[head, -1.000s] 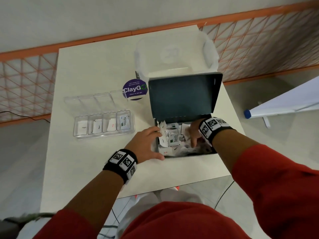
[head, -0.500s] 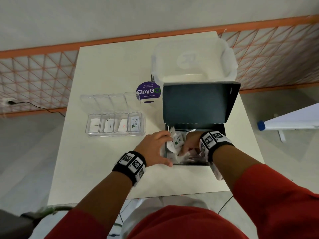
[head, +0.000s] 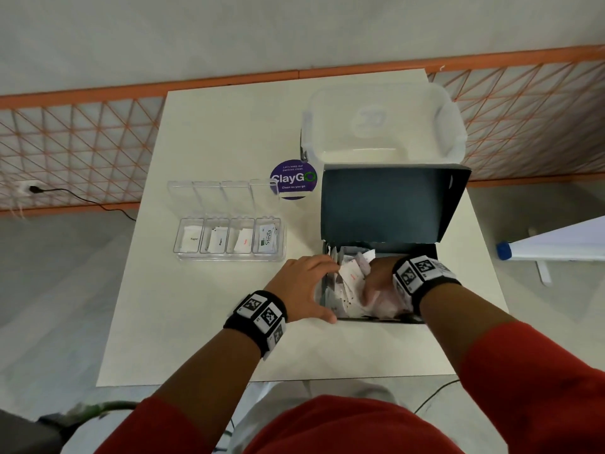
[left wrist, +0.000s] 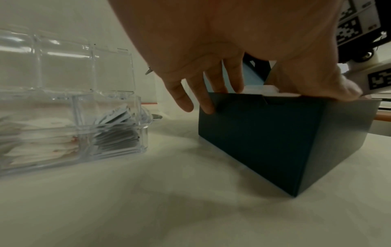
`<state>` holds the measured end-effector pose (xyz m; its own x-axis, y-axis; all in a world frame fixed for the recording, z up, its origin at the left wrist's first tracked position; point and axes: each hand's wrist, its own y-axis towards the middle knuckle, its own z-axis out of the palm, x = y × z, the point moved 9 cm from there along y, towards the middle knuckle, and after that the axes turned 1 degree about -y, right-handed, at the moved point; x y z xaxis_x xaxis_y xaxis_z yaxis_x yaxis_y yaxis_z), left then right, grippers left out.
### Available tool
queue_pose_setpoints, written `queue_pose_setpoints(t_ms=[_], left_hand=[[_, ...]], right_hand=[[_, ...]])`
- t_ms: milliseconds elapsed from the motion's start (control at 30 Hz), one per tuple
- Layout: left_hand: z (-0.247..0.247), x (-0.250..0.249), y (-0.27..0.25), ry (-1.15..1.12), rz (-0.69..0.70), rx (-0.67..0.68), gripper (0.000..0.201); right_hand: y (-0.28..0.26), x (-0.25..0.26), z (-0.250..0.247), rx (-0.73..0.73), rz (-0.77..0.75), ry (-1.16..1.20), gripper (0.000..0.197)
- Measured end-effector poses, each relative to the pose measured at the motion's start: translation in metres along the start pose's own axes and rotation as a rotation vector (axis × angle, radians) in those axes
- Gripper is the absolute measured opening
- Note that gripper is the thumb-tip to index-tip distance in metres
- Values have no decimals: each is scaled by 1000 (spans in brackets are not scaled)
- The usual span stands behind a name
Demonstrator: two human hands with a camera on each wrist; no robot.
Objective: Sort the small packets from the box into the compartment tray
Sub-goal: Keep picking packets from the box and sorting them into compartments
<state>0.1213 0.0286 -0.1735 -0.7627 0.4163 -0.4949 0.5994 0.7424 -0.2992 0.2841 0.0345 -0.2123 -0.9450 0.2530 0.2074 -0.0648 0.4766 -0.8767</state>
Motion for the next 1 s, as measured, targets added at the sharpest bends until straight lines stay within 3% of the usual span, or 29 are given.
queue_pose_setpoints(t_ms=[133, 333, 500, 767, 1000], left_hand=[[-7, -5, -1, 41, 21, -28, 101], [-36, -27, 3, 20, 49, -203, 94], [-56, -38, 18, -279, -86, -271, 75], [-50, -44, 34, -444, -165, -98, 41], [-34, -36, 31, -798, -326, 35, 50]], right_hand=[[-8, -17, -18, -83, -1, 123, 39], [-27, -26, -41, -184, -77, 414, 34], [-35, -8, -40, -173, -173, 364, 27], [-38, 8, -40, -226, -286, 411, 21], [-37, 3, -46, -324, -314, 522, 20]])
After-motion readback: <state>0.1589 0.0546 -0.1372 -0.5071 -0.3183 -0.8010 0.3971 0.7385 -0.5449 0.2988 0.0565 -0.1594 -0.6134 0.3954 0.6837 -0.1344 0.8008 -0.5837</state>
